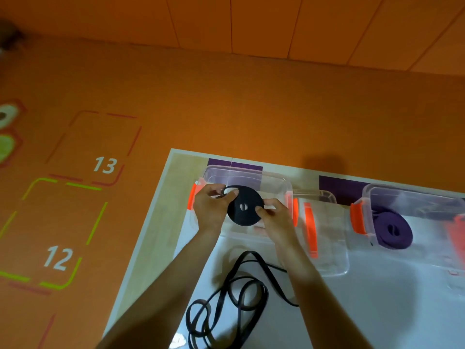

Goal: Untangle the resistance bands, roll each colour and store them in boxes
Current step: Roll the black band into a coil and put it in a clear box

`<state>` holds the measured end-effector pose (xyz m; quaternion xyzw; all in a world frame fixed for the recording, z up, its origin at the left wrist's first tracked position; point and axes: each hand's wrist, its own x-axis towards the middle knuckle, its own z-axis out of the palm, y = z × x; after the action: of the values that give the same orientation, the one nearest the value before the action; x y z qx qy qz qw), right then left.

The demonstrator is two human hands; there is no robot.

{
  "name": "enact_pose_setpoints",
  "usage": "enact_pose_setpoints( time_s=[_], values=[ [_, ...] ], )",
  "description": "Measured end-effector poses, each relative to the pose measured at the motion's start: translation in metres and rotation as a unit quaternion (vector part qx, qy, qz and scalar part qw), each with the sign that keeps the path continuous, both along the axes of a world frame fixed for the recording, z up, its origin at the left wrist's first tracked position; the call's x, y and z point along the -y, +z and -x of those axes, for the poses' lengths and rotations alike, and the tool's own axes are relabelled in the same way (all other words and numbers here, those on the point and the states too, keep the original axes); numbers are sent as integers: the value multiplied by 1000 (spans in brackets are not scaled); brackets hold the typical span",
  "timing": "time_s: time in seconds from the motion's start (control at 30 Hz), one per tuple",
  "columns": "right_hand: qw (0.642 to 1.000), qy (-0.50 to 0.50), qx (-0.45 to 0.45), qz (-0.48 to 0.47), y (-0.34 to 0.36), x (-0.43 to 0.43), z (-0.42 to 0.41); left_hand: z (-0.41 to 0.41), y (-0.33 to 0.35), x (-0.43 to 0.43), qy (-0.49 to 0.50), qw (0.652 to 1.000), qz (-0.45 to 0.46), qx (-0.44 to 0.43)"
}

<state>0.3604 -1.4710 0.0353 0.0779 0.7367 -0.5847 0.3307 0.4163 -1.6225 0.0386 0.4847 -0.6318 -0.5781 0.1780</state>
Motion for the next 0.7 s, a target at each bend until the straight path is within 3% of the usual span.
enact_pose_setpoints(
  time_s=[0.1,0.3,0.5,0.7],
  values=[
    [997,20,50,-50,-18,6,17,21,-27,6,-23,998,4,55],
    [985,-41,168,-14,-54,19,27,45,-76,18,-65,986,-4,155],
    [982,-47,175,-56,-81,28,36,59,-111,17,-91,976,-14,197],
    [978,40,163,-120,-95,33,53,67,-130,23,-84,971,-21,223]
  ],
)
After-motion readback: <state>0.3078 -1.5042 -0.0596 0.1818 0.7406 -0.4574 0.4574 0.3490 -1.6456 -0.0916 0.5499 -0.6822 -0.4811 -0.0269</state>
